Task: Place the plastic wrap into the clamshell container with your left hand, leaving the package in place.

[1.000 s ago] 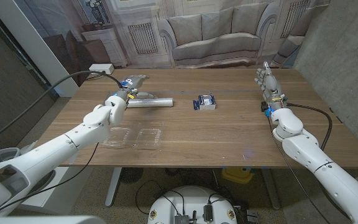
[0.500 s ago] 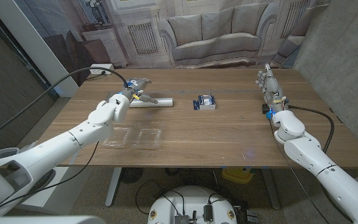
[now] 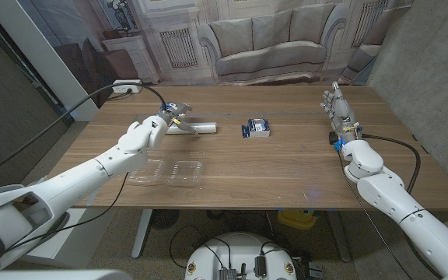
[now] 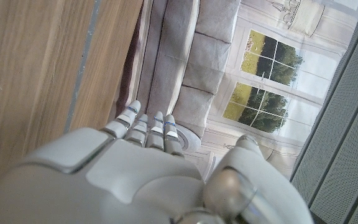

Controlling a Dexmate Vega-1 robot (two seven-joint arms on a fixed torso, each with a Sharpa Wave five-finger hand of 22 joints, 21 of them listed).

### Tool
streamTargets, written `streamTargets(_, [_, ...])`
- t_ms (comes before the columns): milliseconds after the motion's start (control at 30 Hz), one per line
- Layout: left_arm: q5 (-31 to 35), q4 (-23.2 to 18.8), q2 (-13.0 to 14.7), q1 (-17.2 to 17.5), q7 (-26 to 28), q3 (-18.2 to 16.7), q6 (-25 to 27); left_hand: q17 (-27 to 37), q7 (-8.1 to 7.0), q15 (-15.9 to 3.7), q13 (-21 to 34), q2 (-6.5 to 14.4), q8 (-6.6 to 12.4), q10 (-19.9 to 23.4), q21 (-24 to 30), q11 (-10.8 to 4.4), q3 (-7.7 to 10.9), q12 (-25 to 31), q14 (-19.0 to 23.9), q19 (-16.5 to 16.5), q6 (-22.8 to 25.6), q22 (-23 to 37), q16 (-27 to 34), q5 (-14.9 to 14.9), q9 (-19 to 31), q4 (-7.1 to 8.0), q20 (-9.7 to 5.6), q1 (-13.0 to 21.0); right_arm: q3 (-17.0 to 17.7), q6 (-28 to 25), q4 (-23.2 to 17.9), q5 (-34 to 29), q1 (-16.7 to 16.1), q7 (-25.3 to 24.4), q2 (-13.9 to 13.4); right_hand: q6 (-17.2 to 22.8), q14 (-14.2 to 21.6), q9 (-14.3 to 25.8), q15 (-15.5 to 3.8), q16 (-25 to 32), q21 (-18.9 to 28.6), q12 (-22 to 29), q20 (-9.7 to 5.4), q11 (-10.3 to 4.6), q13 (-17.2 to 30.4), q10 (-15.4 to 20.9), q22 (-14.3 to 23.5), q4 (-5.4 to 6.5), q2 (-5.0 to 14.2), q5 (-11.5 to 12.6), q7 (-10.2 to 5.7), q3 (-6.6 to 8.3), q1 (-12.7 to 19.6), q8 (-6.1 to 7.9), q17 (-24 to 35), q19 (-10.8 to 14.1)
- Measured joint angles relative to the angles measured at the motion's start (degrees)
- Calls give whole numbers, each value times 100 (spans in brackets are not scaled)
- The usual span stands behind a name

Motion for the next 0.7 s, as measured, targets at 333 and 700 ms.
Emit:
streamTargets(333, [-442,259,-141,-306,-448,7,-206,0,31,-1,30,98,0,82,23,20,-24,0,60,143,31,11,0,0,-1,-24,104,98,17,-74,-103,1,-73,-49,-31,0,0,0,0,0,-29,0,0,0,0,0,0,-24,-15,0,0,-24,-15,0,-15,0])
streamTargets(700, [-834,488,-260,-625,-994,118,-286,27,103,0,29,186,0,173,23,50,-24,0,124,175,102,10,0,0,-1,-24,137,188,50,-114,-225,1,-180,-109,-53,0,0,0,0,0,-29,0,0,0,0,0,-1,-24,-15,0,0,-24,-15,0,-15,0])
